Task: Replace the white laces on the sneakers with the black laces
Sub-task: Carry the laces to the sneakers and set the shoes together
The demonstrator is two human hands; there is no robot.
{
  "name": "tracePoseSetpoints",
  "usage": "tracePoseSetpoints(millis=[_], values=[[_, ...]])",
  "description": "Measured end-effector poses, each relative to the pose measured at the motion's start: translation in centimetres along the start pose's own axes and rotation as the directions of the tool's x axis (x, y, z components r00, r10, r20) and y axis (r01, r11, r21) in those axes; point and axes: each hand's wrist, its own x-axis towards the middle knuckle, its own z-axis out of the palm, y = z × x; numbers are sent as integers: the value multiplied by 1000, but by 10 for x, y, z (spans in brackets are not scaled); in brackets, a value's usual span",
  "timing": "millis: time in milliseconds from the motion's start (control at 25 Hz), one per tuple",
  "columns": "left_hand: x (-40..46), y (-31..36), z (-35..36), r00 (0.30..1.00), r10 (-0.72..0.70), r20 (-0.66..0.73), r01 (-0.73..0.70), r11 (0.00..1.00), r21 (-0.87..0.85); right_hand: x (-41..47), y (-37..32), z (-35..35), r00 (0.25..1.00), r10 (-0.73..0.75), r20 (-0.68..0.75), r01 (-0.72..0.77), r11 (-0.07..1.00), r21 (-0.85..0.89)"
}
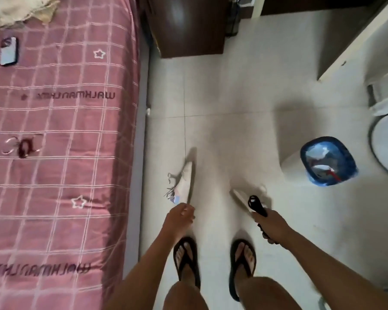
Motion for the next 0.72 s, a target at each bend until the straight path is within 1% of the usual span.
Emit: tracePoseSetpoints(millis=[80,120,240,320,400,440,520,560,600,680,720], values=[[92,-36,9,999,-28,-26,30,994,109,81,5,5,998,-63,-24,60,993,-104],[135,-57,12,997,-66,-50,73,987,146,117,14,3,995,-85,-47,77,985,-156],[235,-115,15,993,-72,-93,102,924,369,203,64,-12,983,-140,-122,84,920,-382],[295,-157,8,986,-52,-159,125,864,487,256,106,-17,988,-123,-89,69,885,-460],[351,-190,-1,978,8,-209,109,834,541,301,139,-23,996,-77,-55,41,873,-486],[374,-200,-6,975,34,-218,89,844,529,320,151,-25,997,-62,-54,28,875,-483],[404,-213,-8,981,21,-194,58,916,396,349,167,-29,999,3,-40,-21,887,-462],[412,-214,-9,984,8,-177,50,946,321,358,170,-30,999,40,-28,-49,873,-485],[418,-215,-9,986,5,-170,46,955,295,364,173,-31,998,55,-29,-62,852,-519],[420,-212,0,988,59,-143,-14,955,295,369,176,-25,997,3,-82,-54,773,-632],[417,-208,9,986,105,-127,-68,960,270,367,175,-20,988,-56,-147,-66,706,-705]])
